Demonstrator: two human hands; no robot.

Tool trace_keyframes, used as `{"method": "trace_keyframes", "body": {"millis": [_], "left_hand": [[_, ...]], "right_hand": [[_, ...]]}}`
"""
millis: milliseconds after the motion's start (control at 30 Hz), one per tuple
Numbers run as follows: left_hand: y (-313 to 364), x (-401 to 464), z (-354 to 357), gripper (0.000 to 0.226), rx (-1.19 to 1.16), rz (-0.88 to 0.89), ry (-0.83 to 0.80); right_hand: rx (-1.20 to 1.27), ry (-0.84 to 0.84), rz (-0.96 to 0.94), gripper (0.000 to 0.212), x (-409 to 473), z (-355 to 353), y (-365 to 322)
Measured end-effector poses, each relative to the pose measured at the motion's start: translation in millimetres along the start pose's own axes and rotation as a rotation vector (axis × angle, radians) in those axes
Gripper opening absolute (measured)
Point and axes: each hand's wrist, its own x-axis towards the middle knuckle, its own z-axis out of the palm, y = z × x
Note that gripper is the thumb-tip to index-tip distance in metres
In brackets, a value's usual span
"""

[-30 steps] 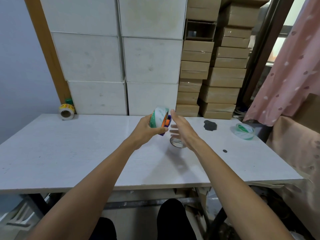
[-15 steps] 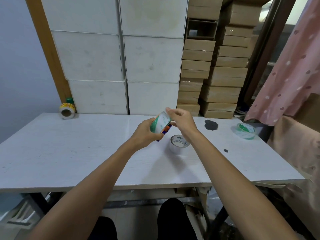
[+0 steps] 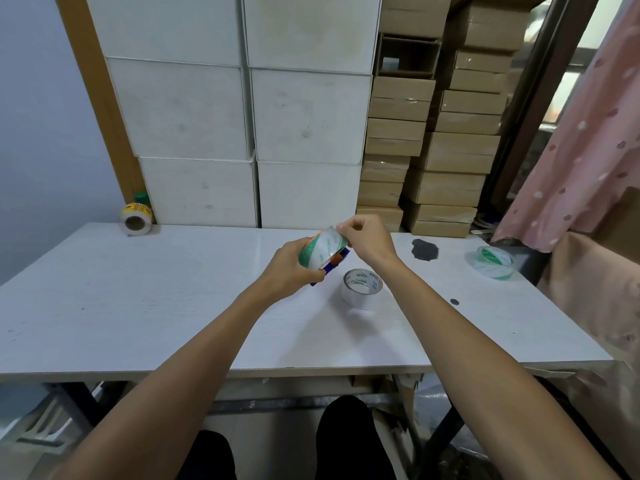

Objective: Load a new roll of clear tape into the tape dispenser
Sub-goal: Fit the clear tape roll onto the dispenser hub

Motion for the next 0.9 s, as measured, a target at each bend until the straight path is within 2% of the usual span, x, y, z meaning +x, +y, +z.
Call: {"method": "trace_keyframes", "body": {"millis": [367, 600, 700, 900], "left_hand": [[-1.1, -1.4, -2.2, 0.041, -0.066, 0.039, 0.013], [-9.2, -2.8, -5.6, 0.05, -0.216, 0.05, -0.001], [-11.6, -1.4, -5.1, 0.051, -0.236, 0.052, 0.008], [-14.3, -1.2, -2.1, 0.048, -0.312, 0.049, -0.018]], "right_hand": [[0.101, 0.102, 0.025, 0.023, -2.8, 0.8, 4.4], [0.217, 0.035, -0.021, 0.011, -6.4, -3.3, 3.4], [0.273, 0.029, -0.007, 0.016, -7.0, -7.2, 3.3], [0.148, 0.087, -0.039, 0.007, -3.5, -9.5, 6.4]]}}
